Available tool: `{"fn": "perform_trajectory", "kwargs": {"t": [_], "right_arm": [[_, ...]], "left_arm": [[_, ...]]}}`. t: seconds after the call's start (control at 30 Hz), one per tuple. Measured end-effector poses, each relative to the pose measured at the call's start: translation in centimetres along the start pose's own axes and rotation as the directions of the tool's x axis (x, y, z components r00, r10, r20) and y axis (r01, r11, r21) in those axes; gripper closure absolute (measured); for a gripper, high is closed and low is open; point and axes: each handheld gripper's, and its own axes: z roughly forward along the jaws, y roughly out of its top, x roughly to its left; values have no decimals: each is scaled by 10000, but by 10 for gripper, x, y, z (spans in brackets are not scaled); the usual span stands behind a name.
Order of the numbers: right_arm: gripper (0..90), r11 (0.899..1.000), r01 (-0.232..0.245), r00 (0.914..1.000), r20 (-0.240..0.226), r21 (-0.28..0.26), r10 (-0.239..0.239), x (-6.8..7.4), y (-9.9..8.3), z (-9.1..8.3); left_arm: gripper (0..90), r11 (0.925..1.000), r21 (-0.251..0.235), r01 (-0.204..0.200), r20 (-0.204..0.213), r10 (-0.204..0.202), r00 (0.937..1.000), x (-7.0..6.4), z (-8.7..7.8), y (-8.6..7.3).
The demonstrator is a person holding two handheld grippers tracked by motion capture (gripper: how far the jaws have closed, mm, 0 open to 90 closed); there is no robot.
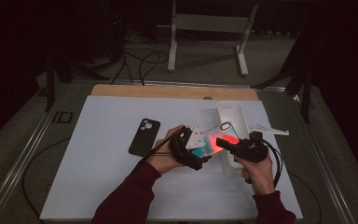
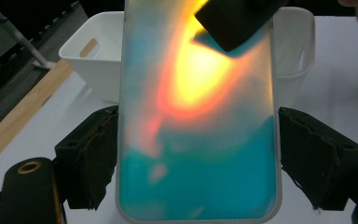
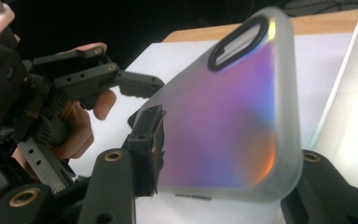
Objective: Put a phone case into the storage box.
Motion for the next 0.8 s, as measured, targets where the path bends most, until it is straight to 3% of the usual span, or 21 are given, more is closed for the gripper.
{"fn": "perform_trajectory", "kwargs": {"t": [0.17, 0.37, 0.53, 0.8], "right_arm": [[604, 10000, -21, 9991, -419, 29, 22, 2, -1, 2], [786, 9995, 300, 9976, -626, 30, -297, 11, -1, 5], [813, 9988, 473, 9976, -492, -129, -479, 16, 0, 7], [821, 9943, 1042, 9946, 7, -201, -1043, 20, -2, 5]], "left_arm": [[172, 9999, -90, 60, -28, -60, 10000, 0, 0, 0], [171, 9999, 50, 92, -41, -92, 9999, 0, 6, -3], [169, 9999, 35, 143, -254, -142, 9996, 0, 10, -3], [152, 9996, -44, 277, -237, -278, 9993, 0, 9, -4]]}}
